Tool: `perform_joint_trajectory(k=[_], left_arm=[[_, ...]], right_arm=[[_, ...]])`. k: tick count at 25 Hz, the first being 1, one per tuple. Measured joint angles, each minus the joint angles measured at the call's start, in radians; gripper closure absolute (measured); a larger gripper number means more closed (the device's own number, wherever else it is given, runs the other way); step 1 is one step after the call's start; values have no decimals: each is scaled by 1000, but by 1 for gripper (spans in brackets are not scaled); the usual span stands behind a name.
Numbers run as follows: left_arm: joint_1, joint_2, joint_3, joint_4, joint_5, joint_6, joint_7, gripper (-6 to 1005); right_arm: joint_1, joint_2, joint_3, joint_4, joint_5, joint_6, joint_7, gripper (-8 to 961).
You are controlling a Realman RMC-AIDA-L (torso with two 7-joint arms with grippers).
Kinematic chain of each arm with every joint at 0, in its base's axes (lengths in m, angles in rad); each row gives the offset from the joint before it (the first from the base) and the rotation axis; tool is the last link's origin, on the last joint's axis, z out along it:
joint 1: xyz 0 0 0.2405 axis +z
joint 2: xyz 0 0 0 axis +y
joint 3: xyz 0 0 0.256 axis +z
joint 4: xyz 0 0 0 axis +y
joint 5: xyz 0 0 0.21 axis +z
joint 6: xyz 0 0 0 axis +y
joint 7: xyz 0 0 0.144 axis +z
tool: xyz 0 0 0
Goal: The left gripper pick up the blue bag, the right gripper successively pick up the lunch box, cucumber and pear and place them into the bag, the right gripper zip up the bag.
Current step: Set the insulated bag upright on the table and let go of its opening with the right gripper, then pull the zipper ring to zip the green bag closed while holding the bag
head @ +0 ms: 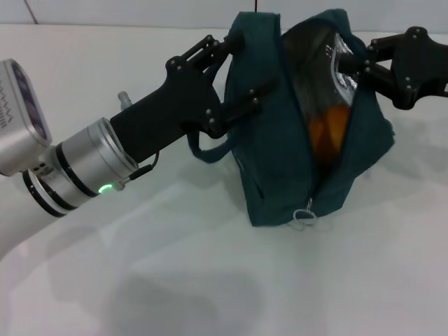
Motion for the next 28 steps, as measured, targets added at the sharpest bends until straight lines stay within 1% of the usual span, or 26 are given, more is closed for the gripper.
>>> perform_joint_trajectory(k=[4,7,10,13,16,20,21,23,25,26,28], left_arm=[[6,2,-1,-1,0,-5,1,252],[12,2,-1,-1,-1,-6,1,253],[26,3,-1,1,-1,-7,1,254],[32,3,-1,3,-1,-7,2,254],[32,3,1,0,-1,-7,3,254],[38,3,5,-1,0,-5,34,254],[42,2,5,-1,0,-3,53,254],[53,1,4,-1,0,6,83,254],[61,1,0,0,-8,25,92,254],[62,1,-1,0,-13,27,92,254],[64,2,-1,-1,-29,33,92,255]], right_arm=[[-9,2,4,4,4,7,34,907],[-28,7,11,-3,13,13,42,831],[-53,18,36,-12,34,18,33,756],[-90,32,57,-25,78,19,2,640],[-111,45,60,-30,104,19,-32,534],[-143,48,60,-40,132,-12,-36,418],[-164,46,61,-50,159,-45,-45,389],[-199,39,61,-66,194,-97,-62,371],[-243,22,61,-81,238,-169,-82,354],[-263,10,61,-83,252,-208,-86,345],[-280,-12,56,-83,246,-257,-87,328]])
